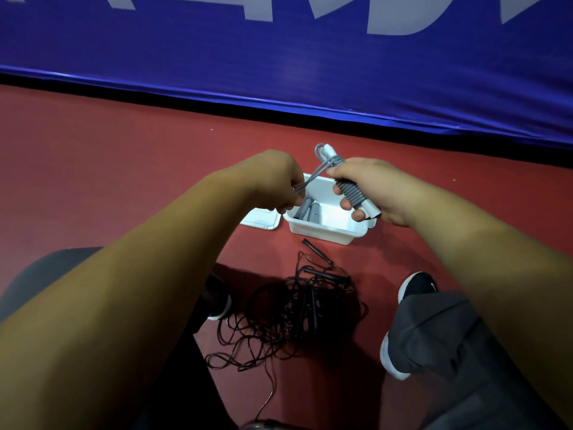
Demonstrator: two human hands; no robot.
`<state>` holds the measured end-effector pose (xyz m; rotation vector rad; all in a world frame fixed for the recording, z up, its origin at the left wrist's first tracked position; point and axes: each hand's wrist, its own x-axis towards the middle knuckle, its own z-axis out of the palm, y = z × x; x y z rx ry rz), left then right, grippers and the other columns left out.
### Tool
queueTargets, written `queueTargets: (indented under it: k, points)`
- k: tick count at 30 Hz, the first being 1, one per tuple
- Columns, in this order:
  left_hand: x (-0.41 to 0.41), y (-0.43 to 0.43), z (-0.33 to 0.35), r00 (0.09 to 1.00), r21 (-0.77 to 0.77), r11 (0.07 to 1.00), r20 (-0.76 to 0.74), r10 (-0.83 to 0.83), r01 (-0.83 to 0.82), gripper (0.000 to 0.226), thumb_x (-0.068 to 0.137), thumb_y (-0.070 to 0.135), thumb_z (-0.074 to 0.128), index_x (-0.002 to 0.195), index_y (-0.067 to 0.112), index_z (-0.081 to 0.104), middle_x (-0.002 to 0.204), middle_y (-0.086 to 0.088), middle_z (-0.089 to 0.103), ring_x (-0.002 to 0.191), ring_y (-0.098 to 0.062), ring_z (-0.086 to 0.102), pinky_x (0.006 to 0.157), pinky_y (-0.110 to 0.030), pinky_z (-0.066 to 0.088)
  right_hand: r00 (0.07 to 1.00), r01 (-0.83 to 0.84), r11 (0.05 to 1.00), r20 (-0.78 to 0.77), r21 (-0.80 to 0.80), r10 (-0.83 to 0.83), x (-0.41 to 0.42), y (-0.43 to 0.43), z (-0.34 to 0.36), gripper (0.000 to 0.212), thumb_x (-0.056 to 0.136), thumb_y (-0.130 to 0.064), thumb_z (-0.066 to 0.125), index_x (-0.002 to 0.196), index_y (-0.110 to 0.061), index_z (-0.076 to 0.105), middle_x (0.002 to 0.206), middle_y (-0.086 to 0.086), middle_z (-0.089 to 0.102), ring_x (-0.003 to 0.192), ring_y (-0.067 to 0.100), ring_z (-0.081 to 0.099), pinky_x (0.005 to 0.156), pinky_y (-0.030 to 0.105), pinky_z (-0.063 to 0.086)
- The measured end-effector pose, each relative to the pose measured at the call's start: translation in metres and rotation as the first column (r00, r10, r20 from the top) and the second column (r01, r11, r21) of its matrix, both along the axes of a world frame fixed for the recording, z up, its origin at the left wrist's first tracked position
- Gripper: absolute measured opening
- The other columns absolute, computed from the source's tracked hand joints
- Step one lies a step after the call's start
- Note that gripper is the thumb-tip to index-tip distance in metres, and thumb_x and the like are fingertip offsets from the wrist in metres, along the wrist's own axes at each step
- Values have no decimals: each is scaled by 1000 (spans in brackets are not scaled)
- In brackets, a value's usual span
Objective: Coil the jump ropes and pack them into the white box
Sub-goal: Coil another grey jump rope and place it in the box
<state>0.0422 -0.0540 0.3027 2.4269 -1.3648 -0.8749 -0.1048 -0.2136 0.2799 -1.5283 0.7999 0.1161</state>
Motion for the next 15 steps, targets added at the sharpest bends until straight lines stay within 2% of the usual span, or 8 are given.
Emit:
queueTargets:
  k: [2,4,6,9,13,15]
  points:
    - [0,2,-2,980,-57,990,-164,117,-127,15,101,11,65,90,7,73,79,-13,76,65,-19,75,65,-36,63,998,43,996,36,83,-46,1,1,4,20,96,-38,68,105,-21,63,86,5,62,59,19,53,50,26,33]
    - [-1,2,0,932,-142,960,-308,189,-242,17,106,10,56,98,2,70,84,-16,73,63,-19,72,65,-37,64,994,85,986,56,145,-94,1,2,8,36,92,-57,68,105,-23,61,83,4,61,57,18,51,50,24,31]
    - [-1,1,5,930,-246,934,-327,171,-258,18,107,13,55,102,4,69,87,-8,75,61,-13,64,60,-32,59,988,128,975,66,183,-143,0,0,11,51,93,-72,63,109,-24,61,78,2,60,54,18,50,50,23,29]
    - [0,1,13,923,-359,899,-368,110,-250,17,107,23,58,100,13,71,79,6,70,65,-14,51,58,-28,46,982,159,953,61,257,-180,-3,-3,13,64,91,-84,54,111,-24,62,75,0,58,53,16,47,48,20,27]
    - [-3,0,19,839,-382,877,-542,42,-291,34,108,38,56,103,9,74,66,3,52,60,-13,40,55,-26,35,984,142,929,55,341,-171,-4,-2,17,66,90,-89,48,109,-26,58,72,-1,54,51,14,43,44,17,27]
    - [-3,1,21,835,-386,880,-550,21,-277,36,110,38,53,101,9,74,64,2,51,57,-13,38,54,-26,32,986,122,927,63,355,-154,-4,-2,19,63,92,-87,48,107,-27,58,72,-1,53,51,14,41,44,17,26]
